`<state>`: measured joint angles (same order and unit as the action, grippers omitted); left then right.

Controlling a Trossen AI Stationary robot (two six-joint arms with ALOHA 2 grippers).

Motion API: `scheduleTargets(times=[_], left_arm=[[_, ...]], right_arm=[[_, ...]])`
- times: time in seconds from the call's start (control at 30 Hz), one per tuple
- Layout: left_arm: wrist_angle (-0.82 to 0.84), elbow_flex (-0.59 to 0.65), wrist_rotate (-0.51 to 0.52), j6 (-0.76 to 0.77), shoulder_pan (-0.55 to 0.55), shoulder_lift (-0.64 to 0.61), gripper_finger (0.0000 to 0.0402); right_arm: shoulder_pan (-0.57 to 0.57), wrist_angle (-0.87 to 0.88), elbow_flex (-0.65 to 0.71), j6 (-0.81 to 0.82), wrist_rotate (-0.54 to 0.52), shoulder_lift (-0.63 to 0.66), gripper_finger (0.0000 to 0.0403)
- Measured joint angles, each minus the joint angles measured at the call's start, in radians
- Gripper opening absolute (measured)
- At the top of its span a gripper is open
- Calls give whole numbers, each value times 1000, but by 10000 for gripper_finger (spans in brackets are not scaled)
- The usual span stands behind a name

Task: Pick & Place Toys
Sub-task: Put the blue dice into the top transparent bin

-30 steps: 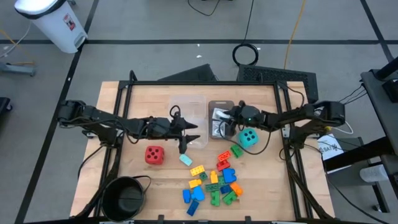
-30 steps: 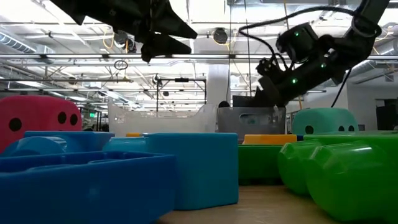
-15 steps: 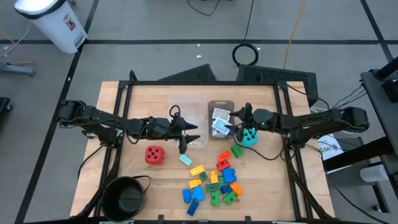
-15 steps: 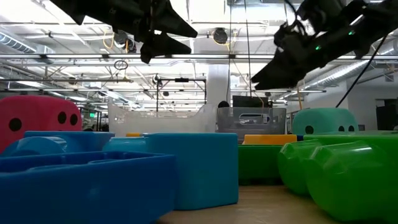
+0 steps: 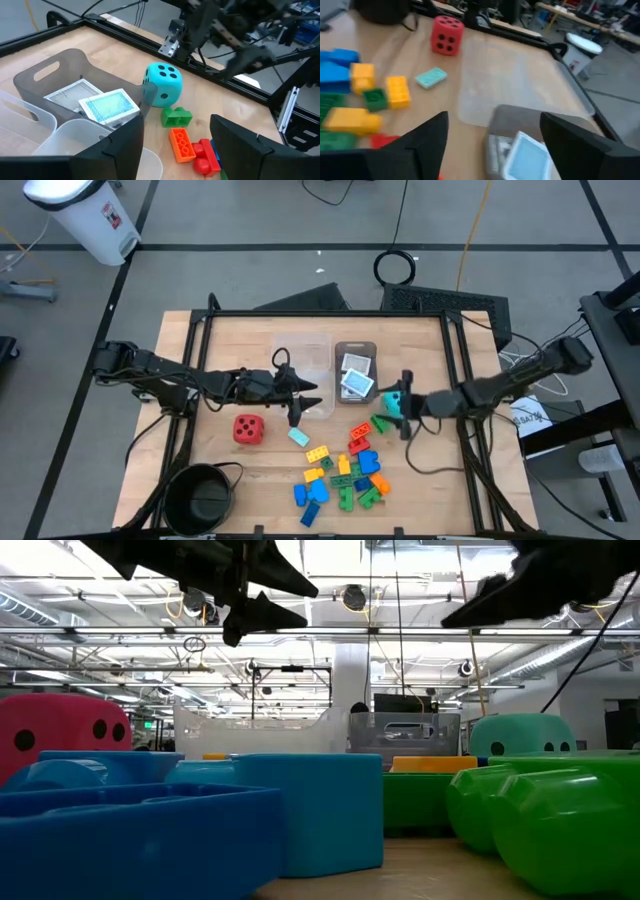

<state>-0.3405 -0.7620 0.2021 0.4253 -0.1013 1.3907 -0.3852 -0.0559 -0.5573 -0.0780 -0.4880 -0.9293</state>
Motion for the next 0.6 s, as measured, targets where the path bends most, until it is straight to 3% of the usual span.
scheduleTargets(times=[0.13, 0.27, 0.4, 0.6], left_arm=[[0, 0, 0, 0, 0, 0, 232], [0, 0, 0, 1, 0, 0, 232], [0, 0, -1, 2, 0, 0, 232], [0, 0, -1, 5, -1, 0, 232]], right_arm=[[-101, 192, -127, 111, -71, -48, 341], [-169, 406, -231, 117, -137, -112, 370], [-188, 574, -267, 144, -139, -159, 377], [-185, 855, -267, 319, -139, -209, 377]])
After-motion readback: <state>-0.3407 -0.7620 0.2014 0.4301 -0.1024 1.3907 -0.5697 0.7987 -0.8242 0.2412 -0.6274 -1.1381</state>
